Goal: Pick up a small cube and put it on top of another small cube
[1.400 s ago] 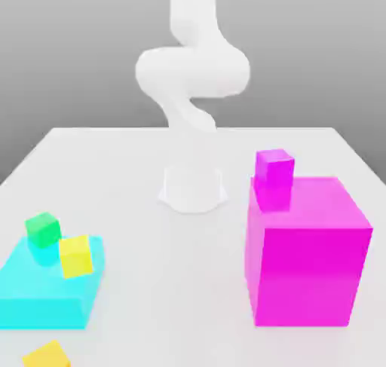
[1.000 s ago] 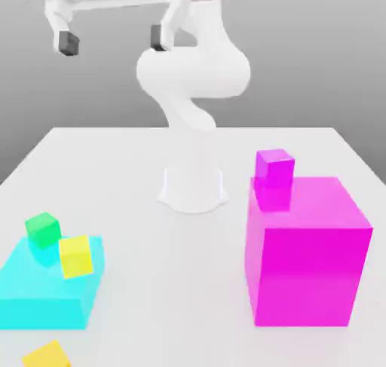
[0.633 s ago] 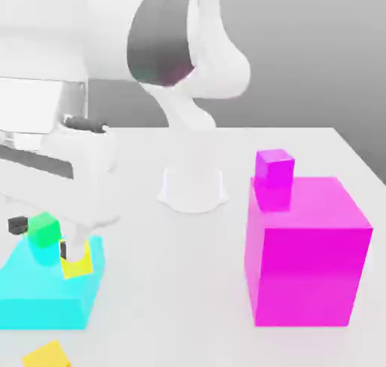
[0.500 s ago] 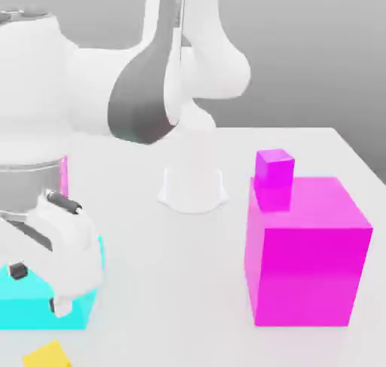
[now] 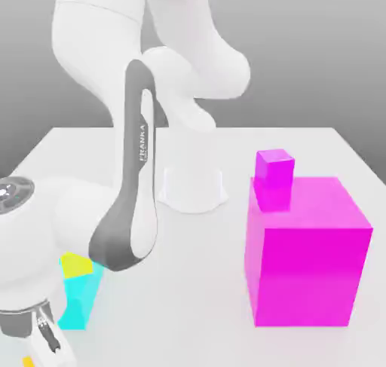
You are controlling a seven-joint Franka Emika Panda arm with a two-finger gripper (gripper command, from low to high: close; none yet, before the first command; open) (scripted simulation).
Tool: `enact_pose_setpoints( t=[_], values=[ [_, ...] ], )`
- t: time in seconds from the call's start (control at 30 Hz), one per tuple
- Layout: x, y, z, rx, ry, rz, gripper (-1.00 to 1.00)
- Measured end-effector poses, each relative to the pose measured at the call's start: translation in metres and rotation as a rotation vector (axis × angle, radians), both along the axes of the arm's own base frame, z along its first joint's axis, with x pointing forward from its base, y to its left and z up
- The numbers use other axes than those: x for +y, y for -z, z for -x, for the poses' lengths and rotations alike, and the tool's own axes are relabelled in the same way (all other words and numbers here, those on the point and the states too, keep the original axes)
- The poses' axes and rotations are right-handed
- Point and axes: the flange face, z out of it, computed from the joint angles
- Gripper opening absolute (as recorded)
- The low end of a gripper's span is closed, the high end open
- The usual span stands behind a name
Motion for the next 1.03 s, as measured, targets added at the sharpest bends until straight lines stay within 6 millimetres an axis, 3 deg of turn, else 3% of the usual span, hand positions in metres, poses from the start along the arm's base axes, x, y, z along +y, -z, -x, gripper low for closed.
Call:
enact_pose_setpoints(
  t=[0.17, 0.47, 0.6, 0.77, 0.9, 0.93, 1.03],
  values=[
    [-0.006, -0.062, 0.008, 0.0, 0.037, 0.0, -1.0],
    [-0.07, -0.137, 0.121, -0.001, 0.509, -0.002, -1.0],
    [-0.083, -0.16, 0.177, -0.002, 0.724, -0.003, -1.0],
    [-0.081, -0.177, 0.237, -0.001, 0.963, -0.002, -1.0],
    [-0.081, -0.137, 0.247, -0.001, 1.004, -0.002, -1.0],
    [-0.081, -0.124, 0.247, -0.001, 1.006, -0.002, 1.0],
    [-0.081, -0.124, 0.247, -0.001, 1.006, -0.002, 1.0]
  ],
)
